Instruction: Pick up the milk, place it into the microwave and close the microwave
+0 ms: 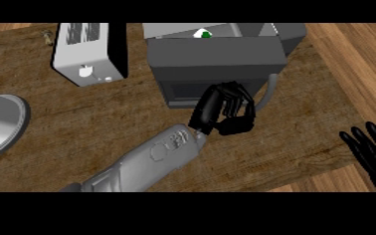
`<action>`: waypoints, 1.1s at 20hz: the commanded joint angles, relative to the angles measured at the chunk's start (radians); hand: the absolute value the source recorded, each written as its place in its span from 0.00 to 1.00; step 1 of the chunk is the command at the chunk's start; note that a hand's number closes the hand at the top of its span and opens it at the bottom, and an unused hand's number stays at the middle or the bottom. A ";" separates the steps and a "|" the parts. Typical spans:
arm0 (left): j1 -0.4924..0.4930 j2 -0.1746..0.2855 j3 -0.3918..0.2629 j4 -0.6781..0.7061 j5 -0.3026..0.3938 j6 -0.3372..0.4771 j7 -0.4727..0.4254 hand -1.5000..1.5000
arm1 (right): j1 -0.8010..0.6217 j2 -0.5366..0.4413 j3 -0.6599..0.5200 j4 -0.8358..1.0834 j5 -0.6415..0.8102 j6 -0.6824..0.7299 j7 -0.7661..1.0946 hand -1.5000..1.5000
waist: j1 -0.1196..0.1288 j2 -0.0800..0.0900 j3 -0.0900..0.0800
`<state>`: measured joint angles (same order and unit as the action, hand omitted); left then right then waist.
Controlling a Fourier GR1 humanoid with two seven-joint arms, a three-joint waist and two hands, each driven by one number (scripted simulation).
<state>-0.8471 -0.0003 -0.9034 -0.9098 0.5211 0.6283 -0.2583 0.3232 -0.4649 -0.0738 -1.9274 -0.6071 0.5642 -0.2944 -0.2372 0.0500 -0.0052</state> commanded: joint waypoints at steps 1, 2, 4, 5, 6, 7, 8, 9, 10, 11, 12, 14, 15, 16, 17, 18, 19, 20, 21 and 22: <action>-0.082 0.000 0.059 0.062 0.070 -0.002 -0.018 1.00 | -0.007 -0.012 -0.014 -0.005 -0.033 -0.007 0.019 0.00 | -0.005 0.006 0.002; -0.069 0.000 0.042 0.068 0.077 -0.001 -0.045 1.00 | -0.002 -0.010 0.005 -0.024 -0.021 -0.011 0.032 0.00 | -0.013 0.009 0.000; -0.094 0.000 0.070 0.100 0.106 -0.016 -0.056 1.00 | -0.005 -0.013 0.000 -0.025 -0.029 -0.013 0.035 0.00 | -0.019 0.014 0.001; -0.117 0.000 0.091 0.106 0.133 -0.028 -0.045 1.00 | -0.019 -0.020 -0.014 -0.025 -0.041 -0.019 0.040 0.00 | -0.014 0.014 0.001; -0.112 0.000 0.094 0.116 0.139 -0.019 -0.074 1.00 | -0.001 -0.017 -0.011 -0.032 -0.046 -0.010 0.034 0.00 | -0.027 0.013 0.001; -0.129 0.000 0.098 0.131 0.156 -0.026 -0.061 1.00 | -0.025 -0.020 -0.015 -0.034 -0.047 -0.027 0.046 0.00 | -0.016 0.015 0.001; -0.145 0.000 0.108 0.147 0.165 -0.031 -0.065 1.00 | -0.021 -0.029 -0.023 -0.032 -0.067 -0.014 0.045 0.00 | -0.026 0.017 0.002; -0.145 0.000 0.104 0.167 0.165 -0.041 -0.086 1.00 | -0.015 -0.036 -0.023 -0.043 -0.066 -0.020 0.058 0.00 | -0.018 0.015 0.001; -0.141 0.000 0.102 0.161 0.184 -0.038 -0.086 1.00 | -0.038 -0.038 -0.027 -0.036 -0.072 -0.027 0.061 0.00 | -0.020 0.022 0.001; -0.140 0.000 0.117 0.166 0.197 -0.052 -0.103 1.00 | -0.035 -0.035 -0.026 -0.042 -0.076 -0.023 0.057 0.00 | -0.025 0.025 0.001; -0.141 0.000 0.122 0.175 0.205 -0.044 -0.109 1.00 | -0.022 -0.042 -0.035 -0.050 -0.083 -0.025 0.062 0.00 | -0.033 0.021 0.001; -0.133 0.000 0.116 0.166 0.237 -0.058 -0.112 1.00 | -0.046 -0.035 -0.032 -0.045 -0.092 -0.031 0.060 0.00 | -0.036 0.029 0.002; -0.132 0.000 0.118 0.179 0.244 -0.059 -0.114 1.00 | -0.037 -0.047 -0.040 -0.055 -0.097 -0.027 0.067 0.00 | -0.042 0.026 0.001; -0.127 0.000 0.124 0.184 0.253 -0.062 -0.128 1.00 | -0.036 -0.053 -0.040 -0.057 -0.106 -0.022 0.072 0.00 | -0.037 0.026 0.001; -0.134 0.000 0.131 0.182 0.271 -0.063 -0.121 1.00 | -0.035 -0.055 -0.040 -0.049 -0.109 -0.020 0.074 0.00 | -0.040 0.028 0.002; -0.123 0.000 0.135 0.185 0.283 -0.067 -0.131 1.00 | -0.046 -0.058 -0.048 -0.050 -0.108 -0.026 0.074 0.00 | -0.035 0.030 0.002; -0.125 0.000 0.141 0.184 0.298 -0.055 -0.127 1.00 | -0.048 -0.044 -0.036 -0.054 -0.120 -0.031 0.074 0.00 | -0.036 0.031 0.002; -0.125 0.000 0.146 0.193 0.305 -0.044 -0.128 1.00 | -0.052 -0.057 -0.050 -0.055 -0.126 -0.026 0.075 0.00 | -0.040 0.032 0.003; -0.127 0.000 0.151 0.193 0.310 -0.042 -0.141 1.00 | -0.046 -0.054 -0.042 -0.053 -0.121 -0.021 0.073 0.00 | -0.043 0.034 0.003; -0.123 0.000 0.152 0.199 0.317 -0.046 -0.147 1.00 | -0.044 -0.058 -0.045 -0.058 -0.138 -0.025 0.082 0.00 | -0.038 0.033 0.002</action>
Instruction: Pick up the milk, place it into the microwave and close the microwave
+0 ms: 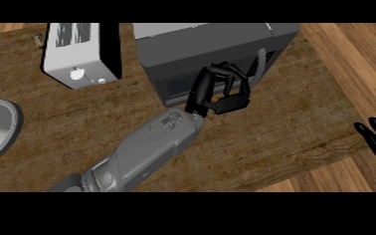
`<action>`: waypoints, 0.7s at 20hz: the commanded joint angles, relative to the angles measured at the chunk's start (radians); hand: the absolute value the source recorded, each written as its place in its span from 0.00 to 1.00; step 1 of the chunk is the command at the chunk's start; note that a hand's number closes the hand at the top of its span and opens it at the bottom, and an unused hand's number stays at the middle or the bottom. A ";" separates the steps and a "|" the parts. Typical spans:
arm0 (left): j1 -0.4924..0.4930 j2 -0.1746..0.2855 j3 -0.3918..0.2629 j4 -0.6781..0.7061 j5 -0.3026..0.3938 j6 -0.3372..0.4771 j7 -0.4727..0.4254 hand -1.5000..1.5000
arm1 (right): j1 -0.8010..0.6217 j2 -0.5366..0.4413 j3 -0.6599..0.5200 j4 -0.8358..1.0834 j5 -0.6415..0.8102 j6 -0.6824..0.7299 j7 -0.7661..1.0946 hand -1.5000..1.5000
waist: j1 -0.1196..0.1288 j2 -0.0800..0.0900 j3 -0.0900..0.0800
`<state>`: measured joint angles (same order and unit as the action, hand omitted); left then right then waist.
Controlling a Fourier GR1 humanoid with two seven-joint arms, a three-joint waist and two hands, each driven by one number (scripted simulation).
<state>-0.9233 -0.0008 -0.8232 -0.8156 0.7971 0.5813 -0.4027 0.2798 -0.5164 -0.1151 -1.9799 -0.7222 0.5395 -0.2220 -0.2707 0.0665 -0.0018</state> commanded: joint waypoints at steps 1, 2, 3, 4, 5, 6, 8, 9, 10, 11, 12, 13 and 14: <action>-0.054 0.001 0.058 0.112 0.038 0.018 -0.004 1.00 | -0.010 -0.009 0.003 -0.011 -0.017 0.008 0.008 0.00 | -0.003 0.014 0.000; -0.057 0.001 0.054 0.113 0.036 0.028 -0.014 1.00 | -0.015 -0.019 -0.003 -0.008 -0.016 0.015 0.009 0.00 | -0.007 0.017 0.001; -0.065 0.001 0.061 0.108 0.043 0.028 -0.030 1.00 | -0.013 -0.010 0.007 -0.011 -0.028 0.018 0.007 0.00 | -0.002 0.014 0.001; -0.055 0.001 0.060 0.107 0.041 0.031 -0.056 1.00 | -0.028 -0.025 0.003 -0.013 -0.033 0.023 0.015 0.00 | 0.007 0.022 -0.001; -0.059 0.001 0.070 0.106 0.056 0.039 -0.058 1.00 | -0.009 -0.016 0.010 -0.017 -0.028 0.032 0.007 0.00 | -0.010 0.017 0.000; -0.051 0.001 0.054 0.104 0.055 0.044 -0.072 1.00 | -0.019 -0.031 -0.002 -0.024 -0.040 0.040 0.009 0.00 | -0.015 0.016 0.000; -0.059 0.001 0.066 0.111 0.069 0.047 -0.078 1.00 | -0.018 -0.038 0.000 -0.033 -0.049 0.037 0.019 0.00 | -0.015 0.019 -0.002; -0.073 0.001 0.056 0.114 0.066 0.055 -0.080 1.00 | -0.017 -0.027 0.019 -0.031 -0.056 0.045 0.017 0.00 | -0.013 0.018 0.001; -0.044 0.001 0.051 0.113 0.075 0.055 -0.102 1.00 | -0.012 -0.037 0.014 -0.035 -0.057 0.048 0.023 0.00 | -0.018 0.021 -0.001; -0.049 0.001 0.051 0.115 0.081 0.046 -0.103 1.00 | -0.018 -0.037 0.014 -0.036 -0.066 0.050 0.022 0.00 | -0.014 0.023 -0.001; -0.055 0.001 0.046 0.119 0.082 0.055 -0.106 1.00 | -0.024 -0.039 0.013 -0.041 -0.071 0.049 0.023 0.00 | -0.015 0.023 0.000; -0.047 0.001 0.049 0.117 0.090 0.064 -0.116 1.00 | -0.019 -0.040 0.018 -0.045 -0.072 0.056 0.024 0.00 | -0.023 0.025 -0.001; -0.047 0.001 0.050 0.125 0.092 0.052 -0.124 1.00 | -0.021 -0.044 0.013 -0.050 -0.072 0.063 0.020 0.00 | -0.019 0.023 0.000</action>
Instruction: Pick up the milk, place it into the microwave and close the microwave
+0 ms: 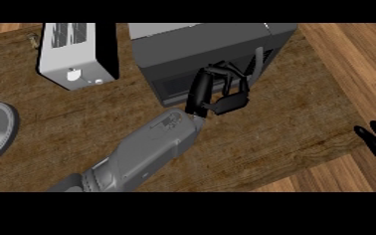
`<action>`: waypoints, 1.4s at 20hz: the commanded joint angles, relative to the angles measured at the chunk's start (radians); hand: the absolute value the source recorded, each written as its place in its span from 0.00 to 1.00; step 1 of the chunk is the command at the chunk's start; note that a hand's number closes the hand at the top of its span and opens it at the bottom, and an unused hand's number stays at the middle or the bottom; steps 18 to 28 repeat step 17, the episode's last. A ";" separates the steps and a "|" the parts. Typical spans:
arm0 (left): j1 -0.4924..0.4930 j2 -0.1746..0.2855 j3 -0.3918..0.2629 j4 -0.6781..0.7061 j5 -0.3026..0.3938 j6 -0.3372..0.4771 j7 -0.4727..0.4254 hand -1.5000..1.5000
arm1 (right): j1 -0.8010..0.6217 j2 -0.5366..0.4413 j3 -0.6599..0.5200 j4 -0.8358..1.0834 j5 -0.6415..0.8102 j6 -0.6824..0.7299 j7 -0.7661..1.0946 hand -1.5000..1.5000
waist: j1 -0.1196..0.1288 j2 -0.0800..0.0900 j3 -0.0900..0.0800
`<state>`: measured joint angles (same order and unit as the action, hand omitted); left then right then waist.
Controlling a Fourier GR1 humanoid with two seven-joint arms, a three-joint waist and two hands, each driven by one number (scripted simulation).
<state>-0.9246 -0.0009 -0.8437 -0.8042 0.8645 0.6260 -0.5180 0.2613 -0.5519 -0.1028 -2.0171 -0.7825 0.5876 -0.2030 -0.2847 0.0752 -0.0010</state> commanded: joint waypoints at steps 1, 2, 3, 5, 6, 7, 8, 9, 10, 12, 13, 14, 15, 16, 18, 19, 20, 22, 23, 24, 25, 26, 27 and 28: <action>-0.048 0.001 0.069 0.106 0.035 0.006 -0.010 1.00 | -0.003 -0.014 0.007 -0.023 -0.020 0.012 0.011 0.00 | -0.007 0.015 -0.003; -0.055 0.001 0.068 0.110 0.035 0.017 -0.015 1.00 | 0.002 -0.021 0.003 -0.019 -0.024 0.020 0.013 0.00 | -0.014 0.015 -0.001; -0.058 0.001 0.066 0.111 0.036 0.011 -0.020 1.00 | -0.011 -0.025 -0.001 -0.022 -0.030 0.016 0.014 0.00 | -0.008 0.019 -0.002; -0.054 0.001 0.067 0.107 0.052 0.018 -0.029 1.00 | -0.010 -0.027 0.002 -0.031 -0.023 0.022 0.014 0.00 | -0.019 0.019 -0.002; -0.057 0.001 0.062 0.106 0.054 0.025 -0.033 1.00 | -0.006 -0.029 0.008 -0.031 -0.034 0.022 0.021 0.00 | -0.023 0.020 -0.002; -0.053 0.001 0.064 0.115 0.056 0.023 -0.039 1.00 | 0.002 -0.024 0.011 -0.034 -0.036 0.024 0.018 0.00 | -0.024 0.018 -0.001; -0.049 0.001 0.060 0.117 0.061 0.025 -0.040 1.00 | -0.007 -0.033 0.002 -0.038 -0.038 0.020 0.022 0.00 | -0.022 0.021 -0.002; -0.052 0.001 0.060 0.114 0.064 0.022 -0.050 1.00 | -0.007 -0.035 0.003 -0.036 -0.036 0.021 0.024 0.00 | -0.021 0.021 -0.002; -0.051 0.001 0.058 0.123 0.063 0.026 -0.057 1.00 | -0.002 -0.037 0.006 -0.037 -0.043 0.022 0.028 0.00 | -0.017 0.021 -0.001; -0.051 0.001 0.059 0.118 0.072 0.019 -0.073 1.00 | -0.006 -0.031 0.010 -0.033 -0.045 0.018 0.027 0.00 | -0.014 0.026 -0.001; -0.058 0.001 0.059 0.123 0.077 0.021 -0.067 1.00 | -0.006 -0.035 0.009 -0.049 -0.043 0.015 0.030 0.00 | -0.019 0.021 -0.002; -0.051 0.001 0.054 0.122 0.080 0.026 -0.078 1.00 | -0.004 -0.045 0.004 -0.043 -0.051 0.025 0.033 0.00 | -0.022 0.022 -0.001; -0.054 0.001 0.054 0.126 0.082 0.022 -0.079 1.00 | -0.007 -0.043 0.003 -0.046 -0.054 0.020 0.033 0.00 | -0.020 0.024 -0.001; -0.059 0.001 0.052 0.126 0.086 0.030 -0.085 1.00 | -0.002 -0.047 0.001 -0.052 -0.058 0.023 0.035 0.00 | -0.025 0.016 -0.001; -0.051 0.001 0.052 0.129 0.092 0.026 -0.087 1.00 | -0.011 -0.051 0.001 -0.049 -0.055 0.027 0.035 0.00 | -0.018 0.025 -0.001; -0.051 0.001 0.052 0.129 0.092 0.026 -0.087 1.00 | -0.011 -0.051 0.001 -0.049 -0.055 0.027 0.035 0.00 | -0.018 0.025 -0.001; -0.051 0.001 0.052 0.129 0.092 0.026 -0.087 1.00 | -0.011 -0.051 0.001 -0.049 -0.055 0.027 0.035 0.00 | -0.018 0.025 -0.001; -0.051 0.001 0.052 0.129 0.092 0.026 -0.087 1.00 | -0.011 -0.051 0.001 -0.049 -0.055 0.027 0.035 0.00 | -0.018 0.025 -0.001; -0.051 0.001 0.052 0.129 0.092 0.026 -0.087 1.00 | -0.011 -0.051 0.001 -0.049 -0.055 0.027 0.035 0.00 | -0.018 0.025 -0.001; -0.051 0.001 0.052 0.129 0.092 0.026 -0.087 1.00 | -0.011 -0.051 0.001 -0.049 -0.055 0.027 0.035 0.00 | -0.018 0.025 -0.001; -0.051 0.001 0.052 0.129 0.092 0.026 -0.087 1.00 | -0.011 -0.051 0.001 -0.049 -0.055 0.027 0.035 0.00 | -0.018 0.025 -0.001; -0.051 0.001 0.052 0.129 0.092 0.026 -0.087 1.00 | -0.011 -0.051 0.001 -0.049 -0.055 0.027 0.035 0.00 | -0.018 0.025 -0.001; -0.051 0.001 0.052 0.129 0.092 0.026 -0.087 1.00 | -0.011 -0.051 0.001 -0.049 -0.055 0.027 0.035 0.00 | -0.018 0.025 -0.001; -0.051 0.001 0.052 0.129 0.092 0.026 -0.087 1.00 | -0.011 -0.051 0.001 -0.049 -0.055 0.027 0.035 0.00 | -0.018 0.025 -0.001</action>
